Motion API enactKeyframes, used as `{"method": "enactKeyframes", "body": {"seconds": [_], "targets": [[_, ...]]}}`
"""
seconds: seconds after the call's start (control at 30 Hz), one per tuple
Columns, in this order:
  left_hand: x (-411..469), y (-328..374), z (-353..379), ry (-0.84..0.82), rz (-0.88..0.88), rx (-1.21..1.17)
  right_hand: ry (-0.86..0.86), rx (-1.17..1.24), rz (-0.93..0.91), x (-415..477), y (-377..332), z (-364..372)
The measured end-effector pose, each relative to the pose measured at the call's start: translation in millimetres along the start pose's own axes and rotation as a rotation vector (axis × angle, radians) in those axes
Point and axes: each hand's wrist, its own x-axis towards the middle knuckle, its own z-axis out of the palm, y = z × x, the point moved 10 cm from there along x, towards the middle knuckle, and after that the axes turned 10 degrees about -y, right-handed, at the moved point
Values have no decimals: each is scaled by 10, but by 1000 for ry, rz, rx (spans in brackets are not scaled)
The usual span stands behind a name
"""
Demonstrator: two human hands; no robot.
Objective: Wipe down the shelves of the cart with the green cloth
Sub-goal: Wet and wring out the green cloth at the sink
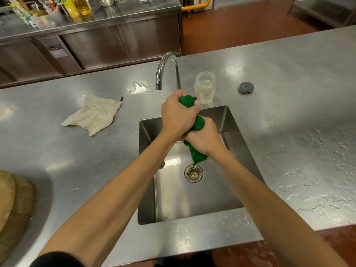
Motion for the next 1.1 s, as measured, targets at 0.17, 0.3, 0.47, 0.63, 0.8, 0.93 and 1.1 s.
{"method": "enactKeyframes", "body": {"seconds": [0.17, 0.3, 0.47, 0.63, 0.8, 0.93, 1.1], "targets": [[51, 43, 221, -210, 13, -176, -180, 215, 17, 6, 28, 23], [64, 216, 331, -323, 50, -175, -303, 390, 69, 2, 125, 55], [70, 342, 468, -422, 83, -178, -541, 597, 91, 7, 200, 201], [58, 376, 583, -508, 80, -246, -746, 709, 82, -40, 196, 307], [48, 326, 658, -571, 76, -319, -815, 701, 109, -75, 273, 332], [0, 189, 689, -521, 37, -335, -619, 486, 185, -154, 380, 118], [-40, -69, 590, -385, -51, -427, -453, 181, 163, -307, 380, -175]]}}
